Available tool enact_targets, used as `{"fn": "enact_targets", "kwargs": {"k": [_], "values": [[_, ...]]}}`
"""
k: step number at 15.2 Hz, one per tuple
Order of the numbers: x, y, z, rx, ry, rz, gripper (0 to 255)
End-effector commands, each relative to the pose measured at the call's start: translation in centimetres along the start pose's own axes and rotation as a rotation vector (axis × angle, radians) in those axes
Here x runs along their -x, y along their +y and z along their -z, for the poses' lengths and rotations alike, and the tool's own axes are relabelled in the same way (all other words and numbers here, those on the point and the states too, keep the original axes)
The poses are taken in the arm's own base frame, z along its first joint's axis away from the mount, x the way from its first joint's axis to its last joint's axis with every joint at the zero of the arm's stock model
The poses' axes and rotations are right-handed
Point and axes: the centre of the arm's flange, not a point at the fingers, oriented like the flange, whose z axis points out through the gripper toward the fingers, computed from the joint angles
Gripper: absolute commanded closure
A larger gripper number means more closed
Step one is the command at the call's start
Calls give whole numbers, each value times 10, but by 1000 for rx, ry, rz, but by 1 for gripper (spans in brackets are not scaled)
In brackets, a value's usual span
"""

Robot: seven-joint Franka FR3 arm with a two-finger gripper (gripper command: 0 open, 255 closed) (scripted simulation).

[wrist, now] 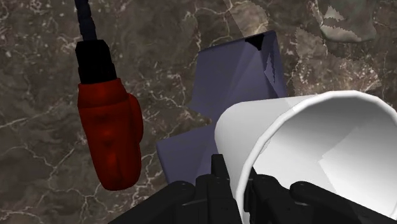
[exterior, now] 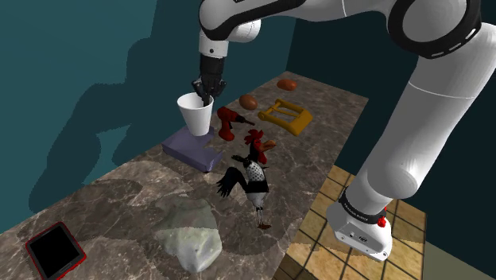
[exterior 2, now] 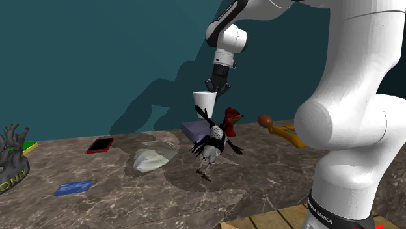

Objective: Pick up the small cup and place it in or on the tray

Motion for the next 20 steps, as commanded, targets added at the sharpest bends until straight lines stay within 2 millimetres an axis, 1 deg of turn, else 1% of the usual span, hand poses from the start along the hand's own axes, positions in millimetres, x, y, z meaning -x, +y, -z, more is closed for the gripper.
{"fn": "enact_targets", "kwargs": {"k": [1, 8, 16, 17, 20], "values": [[-1, 3, -9, 0, 1, 0, 255], [-3, 11, -47, 0, 1, 0, 255], [-3, 11, -47, 0, 1, 0, 255], [-3, 11, -47, 0, 1, 0, 0], [-3, 11, -47, 0, 1, 0, 0]]}}
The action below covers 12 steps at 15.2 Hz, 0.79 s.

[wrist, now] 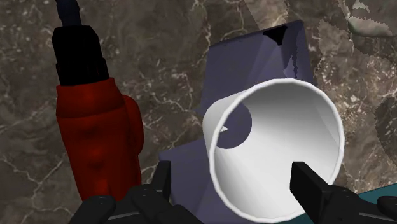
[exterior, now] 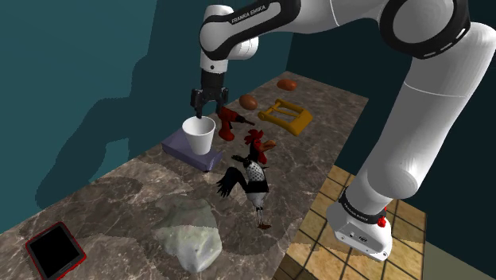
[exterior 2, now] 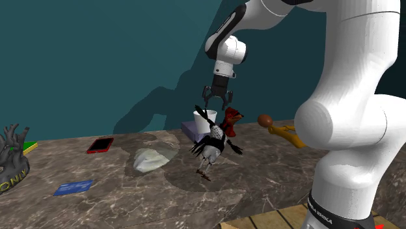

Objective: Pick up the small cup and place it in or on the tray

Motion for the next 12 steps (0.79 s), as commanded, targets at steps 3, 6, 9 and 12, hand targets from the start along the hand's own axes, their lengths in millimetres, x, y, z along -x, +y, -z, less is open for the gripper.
{"fn": "enact_targets", "kwargs": {"k": [3, 6, 9, 12], "values": [[0, 0, 13, 0, 0, 0, 0], [0, 0, 50, 0, 0, 0, 0], [0, 0, 50, 0, 0, 0, 0], [0, 0, 50, 0, 0, 0, 0]]}}
